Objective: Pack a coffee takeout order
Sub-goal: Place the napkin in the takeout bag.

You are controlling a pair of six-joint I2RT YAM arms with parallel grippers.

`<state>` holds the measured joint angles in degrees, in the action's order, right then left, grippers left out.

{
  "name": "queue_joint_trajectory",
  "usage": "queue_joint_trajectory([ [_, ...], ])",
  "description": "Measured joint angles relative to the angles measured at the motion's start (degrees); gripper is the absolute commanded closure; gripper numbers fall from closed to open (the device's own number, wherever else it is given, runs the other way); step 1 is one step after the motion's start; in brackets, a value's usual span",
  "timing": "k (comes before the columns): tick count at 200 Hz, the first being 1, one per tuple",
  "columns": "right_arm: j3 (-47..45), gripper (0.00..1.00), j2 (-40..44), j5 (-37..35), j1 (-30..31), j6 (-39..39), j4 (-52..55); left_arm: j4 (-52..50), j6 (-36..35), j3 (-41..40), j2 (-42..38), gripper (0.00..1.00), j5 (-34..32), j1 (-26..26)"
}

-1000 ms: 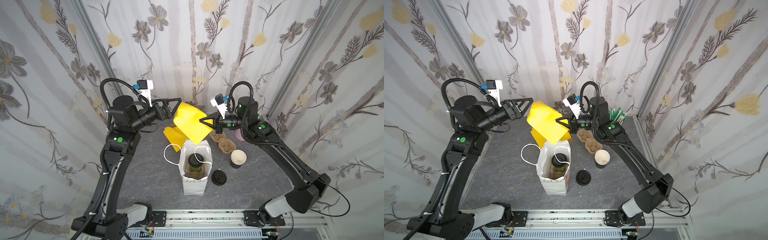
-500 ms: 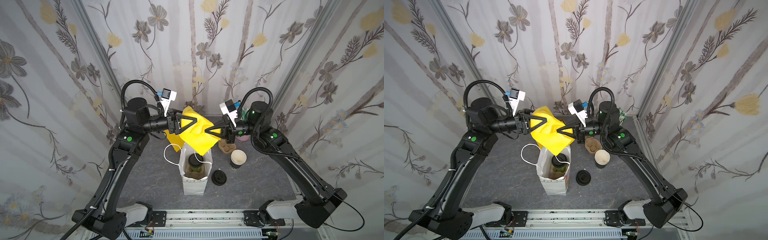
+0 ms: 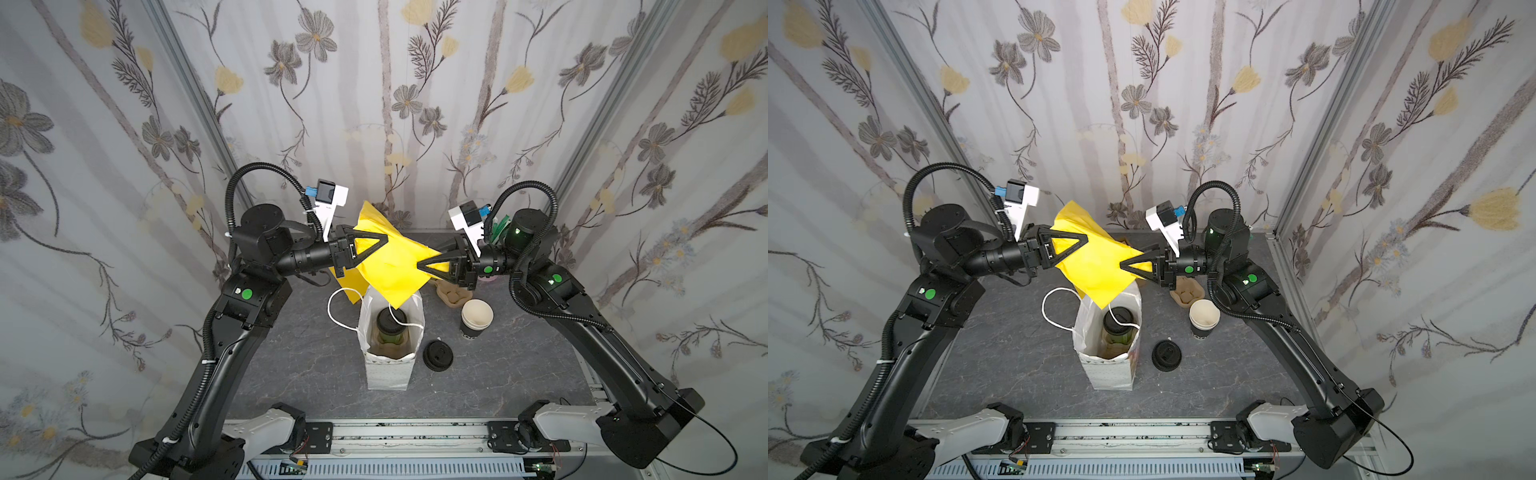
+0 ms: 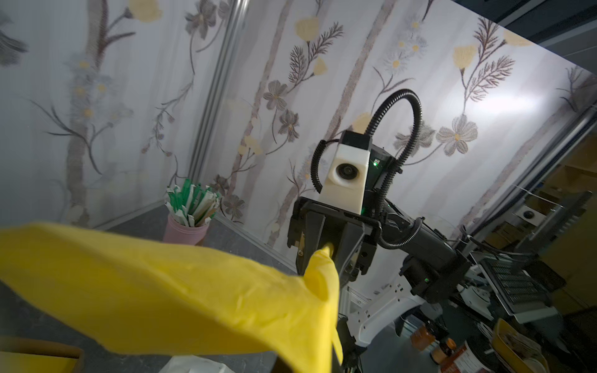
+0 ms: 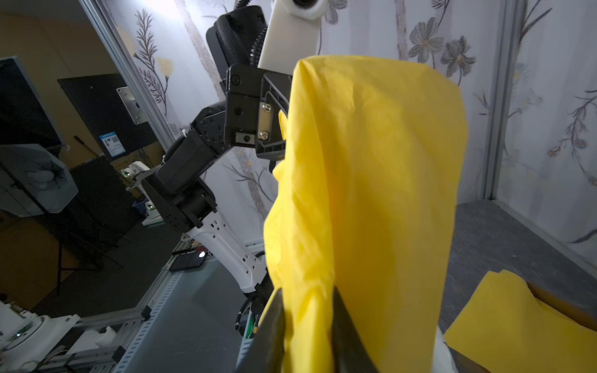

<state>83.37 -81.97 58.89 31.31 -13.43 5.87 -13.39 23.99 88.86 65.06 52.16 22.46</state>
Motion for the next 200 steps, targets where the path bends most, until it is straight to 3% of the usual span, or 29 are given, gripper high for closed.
queue_joint_trajectory([
  [33, -1.64, 0.35, 2.67, -2.51, -2.36, -0.02, 1.68, 0.52, 1.18, -3.78, -3.91, 1.0, -4.44, 0.2],
  [69, -3.45, 0.34, 4.83, -4.0, -5.66, -0.46, 4.42, -5.4, 1.38, -5.16, -5.77, 1.0, -5.11, 0.5],
  [122, -5.25, 0.36, 7.08, -9.31, -7.96, 0.07, 7.67, -30.99, -12.92, 7.39, -1.36, 1.0, -11.34, 1.86],
  [146, -5.29, 0.37, 7.13, -11.04, -8.07, 0.5, 9.4, -41.99, -18.86, 13.29, 4.22, 1.0, -15.45, 6.32],
  [168, -5.86, 0.38, 7.3, -11.32, -8.07, 0.96, 10.21, -49.86, -22.47, 13.84, 7.02, 1.0, -20.52, 10.69],
  [200, -7.85, 0.39, 8.46, -11.52, -8.0, 1.03, 10.27, -55.1, -25.29, 17.35, 8.85, 1.0, -25.7, 14.19],
])
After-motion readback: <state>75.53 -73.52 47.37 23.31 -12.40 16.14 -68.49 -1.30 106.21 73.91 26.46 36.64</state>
